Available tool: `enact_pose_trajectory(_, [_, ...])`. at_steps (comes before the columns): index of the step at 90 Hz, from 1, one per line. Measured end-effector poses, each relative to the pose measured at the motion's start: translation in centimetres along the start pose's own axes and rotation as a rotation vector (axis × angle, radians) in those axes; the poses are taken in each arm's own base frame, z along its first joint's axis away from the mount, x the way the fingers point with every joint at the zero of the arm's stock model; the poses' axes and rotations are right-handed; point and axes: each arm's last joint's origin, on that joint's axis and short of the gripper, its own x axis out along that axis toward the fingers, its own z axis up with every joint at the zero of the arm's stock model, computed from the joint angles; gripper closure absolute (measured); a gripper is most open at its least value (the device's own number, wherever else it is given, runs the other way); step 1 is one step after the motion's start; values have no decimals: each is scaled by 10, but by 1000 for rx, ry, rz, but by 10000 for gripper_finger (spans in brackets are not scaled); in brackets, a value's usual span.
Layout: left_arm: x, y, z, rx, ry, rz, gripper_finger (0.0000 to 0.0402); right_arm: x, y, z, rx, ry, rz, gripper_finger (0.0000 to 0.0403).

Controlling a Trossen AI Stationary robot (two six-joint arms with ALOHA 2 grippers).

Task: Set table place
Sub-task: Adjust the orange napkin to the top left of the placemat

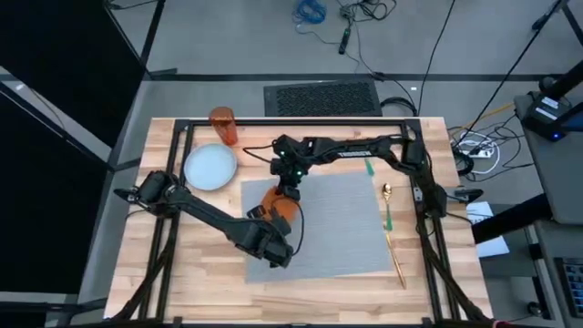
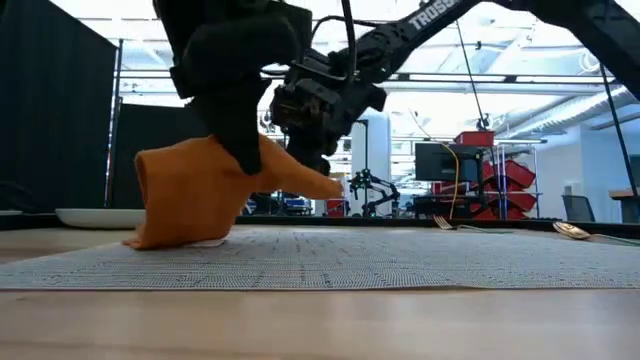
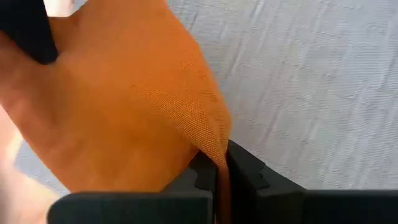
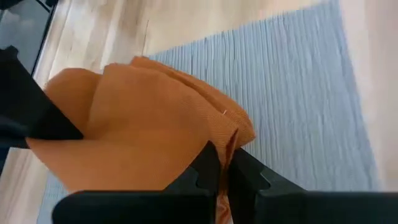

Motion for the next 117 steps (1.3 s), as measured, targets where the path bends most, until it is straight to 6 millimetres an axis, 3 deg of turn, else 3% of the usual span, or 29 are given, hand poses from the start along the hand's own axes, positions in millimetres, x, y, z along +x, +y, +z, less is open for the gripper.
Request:
enact_pose_trajectory(18, [5, 13, 4, 4, 45, 61, 401, -15, -8, 15, 2, -29, -16, 403])
enact_pose_trajectory(40, [11, 22, 12, -32, 43, 75, 401, -22, -13, 12, 23, 3, -1, 403])
enact_pose_trajectory(79, [16, 18, 19, -37, -21, 15, 397, 12, -27, -8, 75, 105, 25, 403])
enact_pose_trajectory(90, [19, 14, 20, -22, -40, -35, 366, 11, -28, -7, 73, 94, 20, 403])
enact_pose_trajectory(117, [24, 9, 22, -34, -86, -89, 234, 5, -33, -4, 81, 82, 2, 403])
